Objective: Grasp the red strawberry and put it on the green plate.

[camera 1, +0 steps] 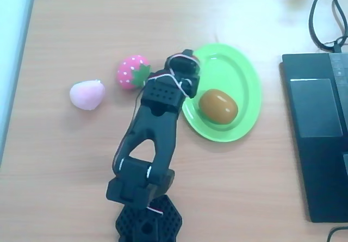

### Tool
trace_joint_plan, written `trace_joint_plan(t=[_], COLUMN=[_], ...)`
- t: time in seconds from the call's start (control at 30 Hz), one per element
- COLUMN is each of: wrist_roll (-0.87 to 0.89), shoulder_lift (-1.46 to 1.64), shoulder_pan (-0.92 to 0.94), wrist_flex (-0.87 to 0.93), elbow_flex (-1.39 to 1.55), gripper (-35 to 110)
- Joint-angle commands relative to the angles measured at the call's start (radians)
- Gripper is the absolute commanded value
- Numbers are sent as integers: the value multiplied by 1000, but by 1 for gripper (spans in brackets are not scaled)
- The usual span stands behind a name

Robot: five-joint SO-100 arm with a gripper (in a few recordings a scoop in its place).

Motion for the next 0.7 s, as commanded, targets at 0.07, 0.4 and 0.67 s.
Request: trace_joint_plan(t=[0.07,0.4,0.67], wrist_roll=[121,195,218], shoulder_lift=[-132,-344,-526], shoulder_pan=[132,218,207], wrist_flex=[12,12,15], elbow_flex=[-158,-290,-446], gripper=[25,25,25])
